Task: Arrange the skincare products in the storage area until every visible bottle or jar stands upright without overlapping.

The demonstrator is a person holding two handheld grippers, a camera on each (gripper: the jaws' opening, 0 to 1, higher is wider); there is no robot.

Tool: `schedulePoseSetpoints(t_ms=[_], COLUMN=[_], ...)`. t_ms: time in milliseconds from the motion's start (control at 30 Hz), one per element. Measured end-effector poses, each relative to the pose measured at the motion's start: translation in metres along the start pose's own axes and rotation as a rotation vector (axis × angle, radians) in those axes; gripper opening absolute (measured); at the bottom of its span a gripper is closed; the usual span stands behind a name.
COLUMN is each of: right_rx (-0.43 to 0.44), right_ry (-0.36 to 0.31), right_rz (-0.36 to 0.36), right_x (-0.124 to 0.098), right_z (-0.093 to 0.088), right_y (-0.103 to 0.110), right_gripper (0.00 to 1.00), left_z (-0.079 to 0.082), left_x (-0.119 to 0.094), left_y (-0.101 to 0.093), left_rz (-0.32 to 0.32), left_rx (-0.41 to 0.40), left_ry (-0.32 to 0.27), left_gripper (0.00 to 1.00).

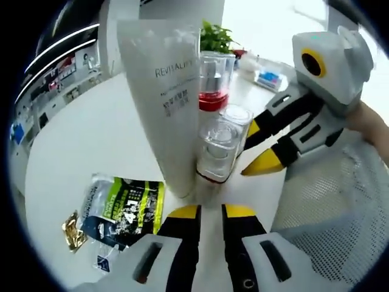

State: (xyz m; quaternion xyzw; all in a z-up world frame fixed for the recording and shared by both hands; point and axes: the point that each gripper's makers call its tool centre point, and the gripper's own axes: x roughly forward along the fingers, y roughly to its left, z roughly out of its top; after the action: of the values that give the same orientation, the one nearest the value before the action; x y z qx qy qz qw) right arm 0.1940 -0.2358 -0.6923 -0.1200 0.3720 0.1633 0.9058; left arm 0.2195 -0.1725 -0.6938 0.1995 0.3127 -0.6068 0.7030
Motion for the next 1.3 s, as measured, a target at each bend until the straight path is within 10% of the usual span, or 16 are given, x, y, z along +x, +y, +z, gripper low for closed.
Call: schedulePoseSetpoints(t_ms=[1300], right_rx=[-0.010], right_ry=[-0.176], right_rz=[-0.097], right_x=[-0.067], right_z=[0.054], right_y=[0.012], right_gripper=[0.73], left_z=[0.009], left_x=[-0.111], left_y=[0.026], left_rz=[0.200], left_rx=[0.032], left_ry=[-0.181], left_gripper=[0.64])
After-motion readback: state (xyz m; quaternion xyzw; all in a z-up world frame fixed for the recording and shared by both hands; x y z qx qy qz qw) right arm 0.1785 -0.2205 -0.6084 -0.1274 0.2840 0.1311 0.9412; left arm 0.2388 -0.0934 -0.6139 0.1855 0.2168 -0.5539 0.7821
